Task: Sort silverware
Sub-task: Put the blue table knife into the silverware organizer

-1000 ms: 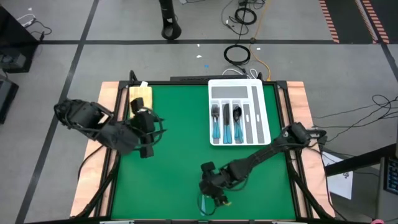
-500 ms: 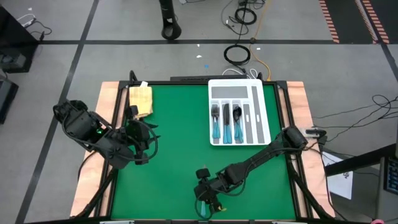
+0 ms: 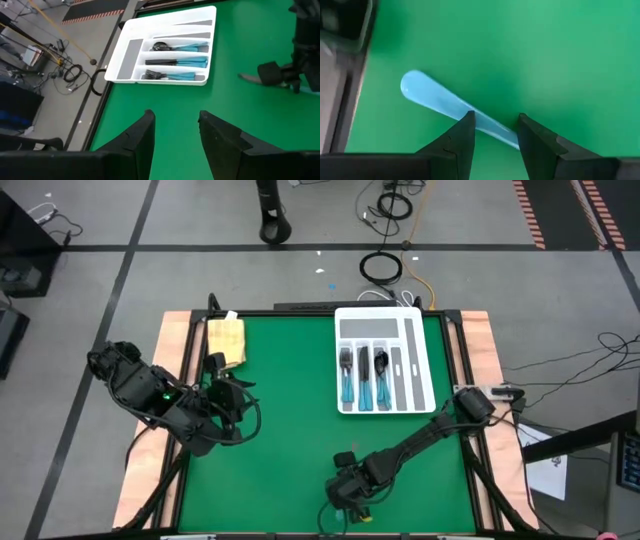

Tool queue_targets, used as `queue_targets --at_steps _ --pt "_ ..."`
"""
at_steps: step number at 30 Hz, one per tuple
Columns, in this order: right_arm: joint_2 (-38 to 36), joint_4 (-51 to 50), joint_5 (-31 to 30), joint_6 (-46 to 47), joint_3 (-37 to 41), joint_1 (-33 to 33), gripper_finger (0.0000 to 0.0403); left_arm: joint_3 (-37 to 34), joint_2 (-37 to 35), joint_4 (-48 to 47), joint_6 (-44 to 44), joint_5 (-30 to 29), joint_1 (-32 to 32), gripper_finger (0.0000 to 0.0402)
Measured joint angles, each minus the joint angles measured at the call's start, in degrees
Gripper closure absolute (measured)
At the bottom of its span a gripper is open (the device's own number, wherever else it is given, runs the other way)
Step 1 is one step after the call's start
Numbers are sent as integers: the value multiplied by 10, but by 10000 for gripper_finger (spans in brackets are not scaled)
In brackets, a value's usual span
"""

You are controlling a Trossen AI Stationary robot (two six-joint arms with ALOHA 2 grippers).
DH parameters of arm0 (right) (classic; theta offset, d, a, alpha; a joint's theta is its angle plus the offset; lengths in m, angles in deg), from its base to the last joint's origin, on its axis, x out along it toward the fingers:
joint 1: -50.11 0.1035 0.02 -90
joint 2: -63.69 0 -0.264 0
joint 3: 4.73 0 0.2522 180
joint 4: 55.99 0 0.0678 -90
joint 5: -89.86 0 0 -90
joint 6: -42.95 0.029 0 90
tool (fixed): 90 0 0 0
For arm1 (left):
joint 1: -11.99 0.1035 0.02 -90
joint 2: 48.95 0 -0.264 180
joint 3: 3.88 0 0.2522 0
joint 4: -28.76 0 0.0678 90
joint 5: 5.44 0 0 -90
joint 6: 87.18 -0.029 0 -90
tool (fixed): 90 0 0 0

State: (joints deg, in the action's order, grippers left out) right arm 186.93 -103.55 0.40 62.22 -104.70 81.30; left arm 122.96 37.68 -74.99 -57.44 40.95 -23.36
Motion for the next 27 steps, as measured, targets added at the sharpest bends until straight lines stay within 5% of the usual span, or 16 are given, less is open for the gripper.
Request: queue_targets --at_steps 8,14,23,27 --pt "-26 -118 13 -10 3 17 268 -5 1 29 -9 -27 1 244" --pt "-48 -143 23 48 -10 29 268 -73 2 124 -86 -14 23 244" --pt "-101 -162 -79 12 -84 50 268 -190 3 188 -111 42 62 244" --pt "-98 -252 -22 59 -83 72 268 -229 3 228 -87 58 61 244"
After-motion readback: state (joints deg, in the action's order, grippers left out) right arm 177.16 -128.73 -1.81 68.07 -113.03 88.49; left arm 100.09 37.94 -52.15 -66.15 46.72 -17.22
